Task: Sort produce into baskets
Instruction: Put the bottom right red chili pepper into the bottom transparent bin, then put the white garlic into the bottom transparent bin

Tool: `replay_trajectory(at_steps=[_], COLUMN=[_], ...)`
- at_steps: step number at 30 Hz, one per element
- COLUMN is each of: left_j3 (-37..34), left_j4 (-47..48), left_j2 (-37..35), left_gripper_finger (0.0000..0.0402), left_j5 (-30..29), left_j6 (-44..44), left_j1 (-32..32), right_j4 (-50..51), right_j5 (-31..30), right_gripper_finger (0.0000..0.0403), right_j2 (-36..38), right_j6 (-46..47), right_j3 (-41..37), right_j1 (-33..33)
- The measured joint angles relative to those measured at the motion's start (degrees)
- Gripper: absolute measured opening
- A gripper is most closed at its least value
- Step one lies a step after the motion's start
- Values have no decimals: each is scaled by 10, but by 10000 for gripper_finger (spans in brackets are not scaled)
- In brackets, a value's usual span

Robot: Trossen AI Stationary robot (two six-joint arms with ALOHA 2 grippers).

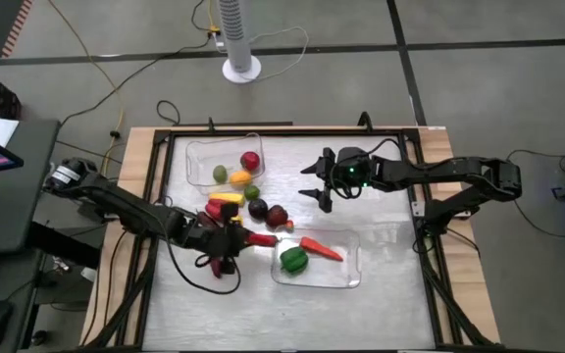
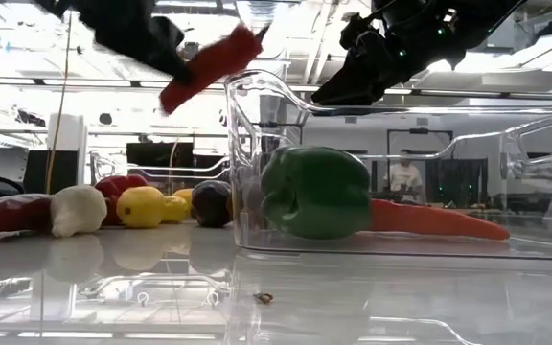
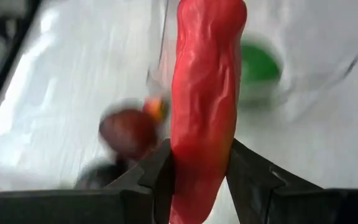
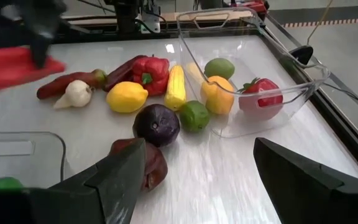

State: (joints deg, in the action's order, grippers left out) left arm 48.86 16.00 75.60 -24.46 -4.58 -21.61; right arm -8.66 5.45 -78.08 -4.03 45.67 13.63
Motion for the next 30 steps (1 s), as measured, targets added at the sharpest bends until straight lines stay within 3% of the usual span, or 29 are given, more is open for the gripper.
replay_trajectory(at_steps=[9,15,21,30], left_j3=[92,177,192,193], left_j4=[-106,-73,12,133], left_j2=[130,198,187,127], left_gripper_finger=[118,183,248,260], left_j5=[17,32,27,-5], left_j6=[86,108,134,70], left_j1=[25,39,40,45], right_j4=[0,3,10,10], right_j5=[0,0,0,-24], right_gripper_finger=[325,325,325,325], right_j2=[0,0,0,0], right_j6=[1,1,-3,-1], right_j3=[0,0,0,0], right_j1=[0,0,0,-1])
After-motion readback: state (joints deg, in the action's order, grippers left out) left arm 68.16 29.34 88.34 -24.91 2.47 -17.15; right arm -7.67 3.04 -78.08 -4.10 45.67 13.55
